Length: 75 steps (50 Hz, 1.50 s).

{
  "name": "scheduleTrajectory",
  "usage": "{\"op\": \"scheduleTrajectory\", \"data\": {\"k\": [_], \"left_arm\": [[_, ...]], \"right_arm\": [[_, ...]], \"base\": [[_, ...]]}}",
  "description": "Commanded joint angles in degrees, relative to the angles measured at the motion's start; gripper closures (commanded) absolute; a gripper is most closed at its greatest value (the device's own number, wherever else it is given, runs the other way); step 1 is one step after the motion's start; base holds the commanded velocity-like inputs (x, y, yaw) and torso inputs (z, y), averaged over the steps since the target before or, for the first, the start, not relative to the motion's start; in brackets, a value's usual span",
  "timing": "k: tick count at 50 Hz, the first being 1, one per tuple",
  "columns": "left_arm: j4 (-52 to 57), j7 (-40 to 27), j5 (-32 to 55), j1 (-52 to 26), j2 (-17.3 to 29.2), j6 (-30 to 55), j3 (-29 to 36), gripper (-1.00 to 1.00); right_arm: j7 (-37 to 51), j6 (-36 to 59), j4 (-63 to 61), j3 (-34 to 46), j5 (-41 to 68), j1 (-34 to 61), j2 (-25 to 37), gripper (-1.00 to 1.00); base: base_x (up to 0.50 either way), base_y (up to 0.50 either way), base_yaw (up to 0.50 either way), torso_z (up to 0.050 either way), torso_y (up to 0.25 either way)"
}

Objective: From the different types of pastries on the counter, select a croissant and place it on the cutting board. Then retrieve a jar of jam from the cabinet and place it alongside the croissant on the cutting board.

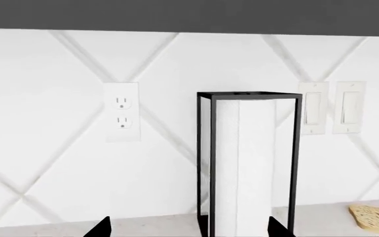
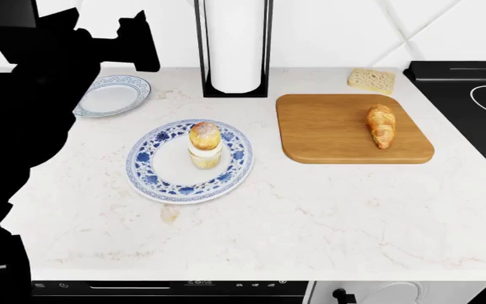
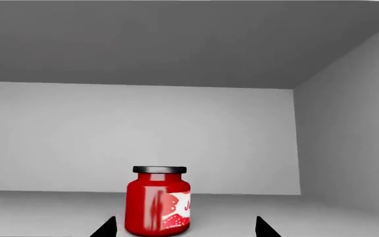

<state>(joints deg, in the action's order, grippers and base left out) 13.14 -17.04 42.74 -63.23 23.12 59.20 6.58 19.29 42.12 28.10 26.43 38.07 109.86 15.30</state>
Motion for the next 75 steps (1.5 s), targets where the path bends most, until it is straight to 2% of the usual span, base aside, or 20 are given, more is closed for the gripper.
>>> {"op": "scheduleTrajectory", "data": {"k": [1,19,32,48,55,67,75], "left_arm": [[-0.7,0.5,0.2,0.1,0.0,-0.6,0.2,-1.0],[-1.5,1.2,0.5,0.9,0.1,-2.3,-0.5,-1.0],[-1.3,0.7,1.6,0.7,0.1,-1.7,-1.1,-1.0],[-1.3,0.3,2.2,0.8,0.2,-1.6,-1.6,-1.0],[-1.2,0.4,2.3,1.0,0.1,-2.0,-1.6,-1.0],[-0.9,0.4,2.6,1.2,0.3,-2.3,-1.6,-1.0],[-0.4,0.0,3.1,0.9,0.2,-1.9,-1.5,-1.0]], "right_arm": [[-5.5,-5.8,14.2,2.1,-2.9,3.9,-4.0,-1.0],[-15.5,-19.5,46.1,6.1,-9.1,17.7,-13.7,-1.0],[-14.5,-18.1,46.6,5.6,-10.9,17.6,-13.4,-1.0],[-18.3,-11.9,46.8,-1.1,-14.9,15.2,-14.1,-1.0],[-19.5,-11.8,46.8,-4.7,-18.2,14.9,-14.4,-1.0],[-18.2,-12.0,46.8,-7.1,-23.6,15.7,-13.9,-1.0],[-18.2,-12.2,46.8,-8.9,-24.7,16.4,-13.5,-1.0]], "base": [[0.0,0.0,0.0,0.0,0.0],[0.0,0.0,0.0,0.001,0.0],[0.0,0.0,0.0,0.044,0.0],[0.0,0.0,0.0,0.0,0.0],[0.06,0.0,0.0,0.0,0.0],[0.47,0.04,0.0,0.0,0.0],[0.0,0.0,0.0,0.0,0.0]]}}
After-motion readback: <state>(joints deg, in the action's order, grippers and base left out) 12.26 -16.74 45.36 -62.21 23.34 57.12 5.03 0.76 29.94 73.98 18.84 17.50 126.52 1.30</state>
